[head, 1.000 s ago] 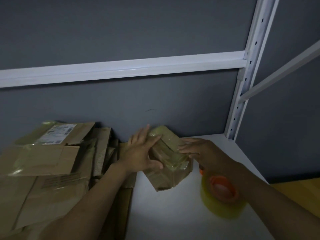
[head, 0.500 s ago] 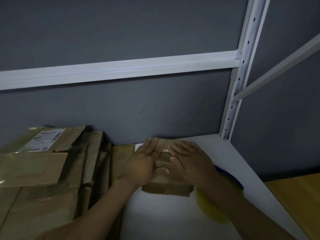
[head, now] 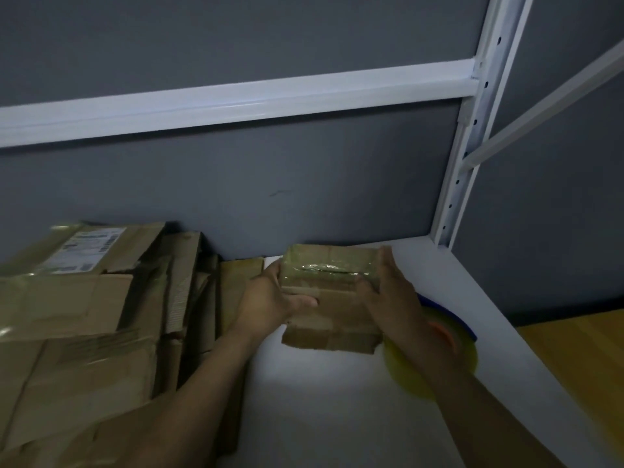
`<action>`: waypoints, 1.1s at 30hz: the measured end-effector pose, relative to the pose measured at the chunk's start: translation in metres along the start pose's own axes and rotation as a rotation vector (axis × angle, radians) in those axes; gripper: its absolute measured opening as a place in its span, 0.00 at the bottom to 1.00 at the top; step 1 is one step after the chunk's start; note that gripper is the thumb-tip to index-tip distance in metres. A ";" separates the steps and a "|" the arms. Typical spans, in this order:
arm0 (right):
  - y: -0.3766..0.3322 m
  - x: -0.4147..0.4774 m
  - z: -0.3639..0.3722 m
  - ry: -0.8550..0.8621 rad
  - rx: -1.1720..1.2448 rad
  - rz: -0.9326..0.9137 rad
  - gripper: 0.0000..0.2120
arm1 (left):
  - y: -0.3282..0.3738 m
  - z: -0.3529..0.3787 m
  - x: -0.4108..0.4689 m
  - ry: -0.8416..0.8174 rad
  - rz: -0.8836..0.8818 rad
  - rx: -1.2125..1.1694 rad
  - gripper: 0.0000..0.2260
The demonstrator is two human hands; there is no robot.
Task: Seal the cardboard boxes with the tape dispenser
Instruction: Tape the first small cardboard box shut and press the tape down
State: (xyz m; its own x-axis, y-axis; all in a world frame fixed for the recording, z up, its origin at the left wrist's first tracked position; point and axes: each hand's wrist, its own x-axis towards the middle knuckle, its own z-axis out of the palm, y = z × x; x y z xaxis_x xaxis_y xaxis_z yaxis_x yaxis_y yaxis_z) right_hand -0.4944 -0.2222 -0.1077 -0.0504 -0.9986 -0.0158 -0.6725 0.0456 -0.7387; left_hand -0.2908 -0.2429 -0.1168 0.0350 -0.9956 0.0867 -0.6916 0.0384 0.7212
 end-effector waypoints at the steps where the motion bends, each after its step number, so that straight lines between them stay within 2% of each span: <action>1: 0.000 -0.002 0.000 0.005 0.058 0.043 0.32 | -0.003 0.003 -0.004 0.017 -0.012 -0.025 0.26; 4: -0.004 -0.002 -0.005 -0.013 0.090 0.148 0.28 | -0.011 0.007 -0.012 0.038 -0.023 -0.115 0.16; 8: -0.002 -0.003 -0.011 -0.003 0.217 0.151 0.13 | -0.005 0.001 -0.020 0.027 0.040 -0.166 0.11; 12: 0.005 -0.013 -0.009 0.050 0.412 0.070 0.05 | 0.005 -0.007 -0.023 0.076 0.069 -0.289 0.14; 14: 0.007 -0.017 -0.008 0.100 0.503 0.052 0.02 | 0.009 -0.011 -0.024 0.054 0.060 -0.359 0.21; 15: 0.007 -0.020 -0.008 0.134 0.539 0.048 0.02 | 0.011 -0.014 -0.026 0.038 0.058 -0.389 0.26; 18: 0.007 -0.025 -0.008 0.232 0.599 0.051 0.09 | 0.013 -0.020 -0.035 0.021 0.081 -0.489 0.30; 20: 0.007 -0.024 -0.008 0.275 0.674 0.069 0.13 | 0.011 -0.025 -0.040 0.018 0.114 -0.530 0.37; 22: 0.005 -0.023 -0.007 0.290 0.731 0.091 0.16 | 0.007 -0.029 -0.041 0.036 0.139 -0.510 0.43; 25: 0.004 -0.021 -0.003 0.260 0.750 0.084 0.19 | 0.009 -0.034 -0.045 0.079 0.162 -0.360 0.45; 28: 0.006 -0.027 0.000 0.205 0.708 0.054 0.15 | 0.019 -0.036 -0.051 0.120 0.147 -0.338 0.40; 30: 0.008 -0.033 0.004 0.156 0.695 0.010 0.12 | 0.022 -0.036 -0.051 0.168 0.078 -0.409 0.30; 32: 0.013 -0.037 0.011 0.100 0.640 -0.025 0.16 | 0.019 -0.030 -0.050 0.196 0.060 -0.458 0.16; 33: 0.015 -0.039 0.013 0.073 0.577 -0.046 0.19 | 0.013 -0.026 -0.049 0.215 0.059 -0.427 0.13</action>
State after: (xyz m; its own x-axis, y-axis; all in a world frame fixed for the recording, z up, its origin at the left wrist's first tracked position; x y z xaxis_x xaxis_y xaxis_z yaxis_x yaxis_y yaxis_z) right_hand -0.4929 -0.1825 -0.1271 -0.0948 -0.9939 0.0563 -0.1648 -0.0401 -0.9855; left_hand -0.2825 -0.1915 -0.0935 0.1841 -0.9522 0.2438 -0.3401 0.1710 0.9247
